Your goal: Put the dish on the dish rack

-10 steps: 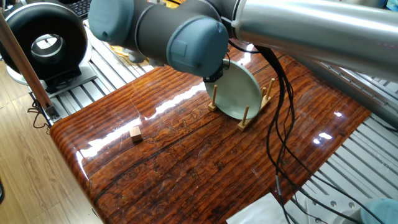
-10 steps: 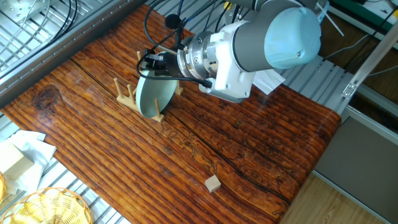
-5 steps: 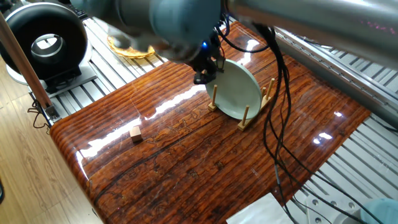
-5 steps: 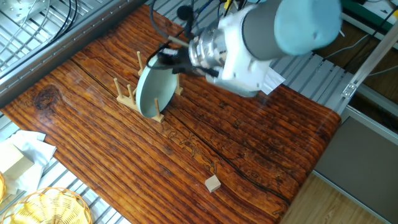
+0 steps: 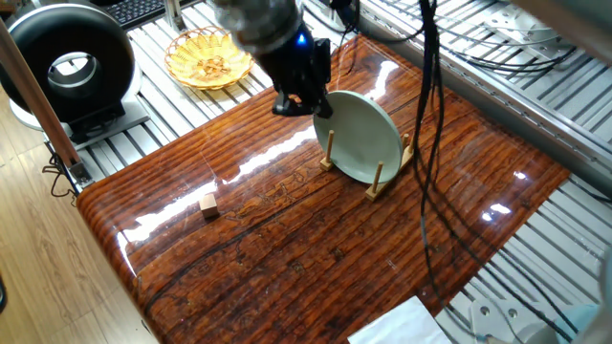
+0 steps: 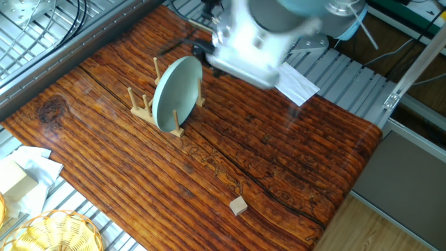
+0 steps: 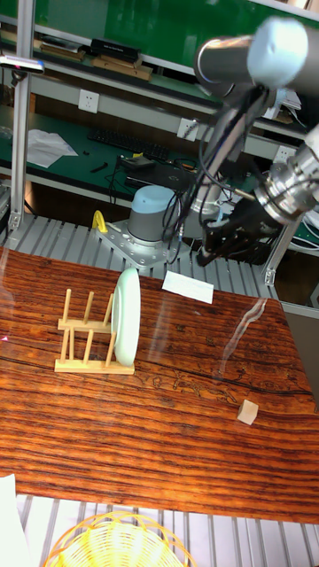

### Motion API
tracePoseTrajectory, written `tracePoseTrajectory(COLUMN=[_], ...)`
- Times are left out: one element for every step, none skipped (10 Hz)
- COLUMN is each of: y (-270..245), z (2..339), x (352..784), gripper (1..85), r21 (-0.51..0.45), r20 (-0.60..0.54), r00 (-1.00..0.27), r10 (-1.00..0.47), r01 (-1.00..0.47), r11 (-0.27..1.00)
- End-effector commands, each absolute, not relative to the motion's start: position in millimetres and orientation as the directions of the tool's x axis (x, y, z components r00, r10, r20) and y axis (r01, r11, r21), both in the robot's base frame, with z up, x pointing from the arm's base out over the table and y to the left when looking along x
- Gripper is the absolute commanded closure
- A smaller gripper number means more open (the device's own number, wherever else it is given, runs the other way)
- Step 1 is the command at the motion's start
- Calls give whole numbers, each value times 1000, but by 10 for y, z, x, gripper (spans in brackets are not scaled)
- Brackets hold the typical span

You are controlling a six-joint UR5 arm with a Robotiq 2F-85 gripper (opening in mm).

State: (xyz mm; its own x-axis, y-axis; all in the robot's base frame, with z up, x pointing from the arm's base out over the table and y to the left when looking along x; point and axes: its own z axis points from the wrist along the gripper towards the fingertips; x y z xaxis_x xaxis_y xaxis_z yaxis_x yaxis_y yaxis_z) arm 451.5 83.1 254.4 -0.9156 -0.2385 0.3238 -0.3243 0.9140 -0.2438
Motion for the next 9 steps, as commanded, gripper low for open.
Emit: tracePoseTrajectory(y=[917,1080,1163,1155,1165,1173,1171,1195,1223], z=[2657,2604,2561,2554,2561,2558,2553,2553,2555], x=[4545,4656,4785,4879,4914,4919,4918,4932,4940], gripper=[847,847,847,847,847,847,847,847,847], r21=[-148,-97,-49,-41,-43,-40,-40,-32,-22], r20=[299,233,170,136,124,121,121,112,104], r00=[-934,-958,-968,-969,-972,-973,-973,-973,-972], r10=[-197,-169,-183,-207,-202,-197,-197,-203,-212], r01=[-249,-196,-194,-214,-209,-203,-203,-207,-215], r11=[957,976,980,976,977,978,978,978,976])
